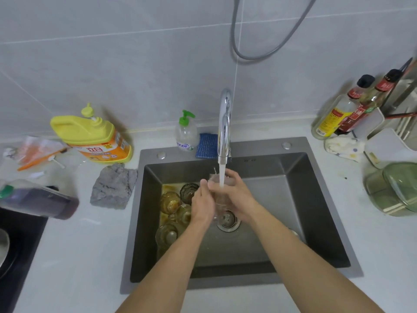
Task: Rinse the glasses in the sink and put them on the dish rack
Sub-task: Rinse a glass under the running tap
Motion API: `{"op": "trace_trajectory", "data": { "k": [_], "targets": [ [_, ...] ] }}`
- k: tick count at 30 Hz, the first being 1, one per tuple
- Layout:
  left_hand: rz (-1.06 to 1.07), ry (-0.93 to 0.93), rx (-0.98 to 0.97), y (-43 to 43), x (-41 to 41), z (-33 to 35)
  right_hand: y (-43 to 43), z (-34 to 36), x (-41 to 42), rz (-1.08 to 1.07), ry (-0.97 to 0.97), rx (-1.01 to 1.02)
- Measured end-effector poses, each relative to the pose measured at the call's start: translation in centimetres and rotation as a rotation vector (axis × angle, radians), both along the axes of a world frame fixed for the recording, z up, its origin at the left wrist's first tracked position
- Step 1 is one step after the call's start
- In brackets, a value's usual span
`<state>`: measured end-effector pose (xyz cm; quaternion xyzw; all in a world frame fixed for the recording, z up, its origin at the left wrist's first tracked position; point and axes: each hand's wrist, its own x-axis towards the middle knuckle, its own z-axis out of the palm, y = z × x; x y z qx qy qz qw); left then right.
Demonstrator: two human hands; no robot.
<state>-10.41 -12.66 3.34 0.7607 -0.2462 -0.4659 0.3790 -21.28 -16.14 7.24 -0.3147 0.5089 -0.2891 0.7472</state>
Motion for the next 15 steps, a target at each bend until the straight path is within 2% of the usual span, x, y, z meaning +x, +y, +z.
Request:
{"op": "trace_trajectory", "data": {
  "k": [4,7,11,13,15],
  "targets": [
    [-0.137,-0.063,-0.078,0.3,-2.3,4.2,-0.2,0.6,1.0,-0.170,0.282,-0.141],
    [-0.115,-0.107,-0.114,-0.2,-2.7,4.7,0.8,-0.1,1.6,-0.179,0.387,-0.223],
    [-0.053,-0.032,-0.019,-1.6,-1.5,4.0,2.7,-0.5,0.5,-0.024,0.293,-0.360],
    [0.011,0.107,-0.015,-1.7,-1.3,3.3,2.3,-0.7,-0.2,-0.002,0.210,-0.299],
    [0.017,0.160,-0.015,-1.0,-2.0,3.5,1.2,-0.8,-0.4,-0.023,0.153,-0.178]
  ]
}}
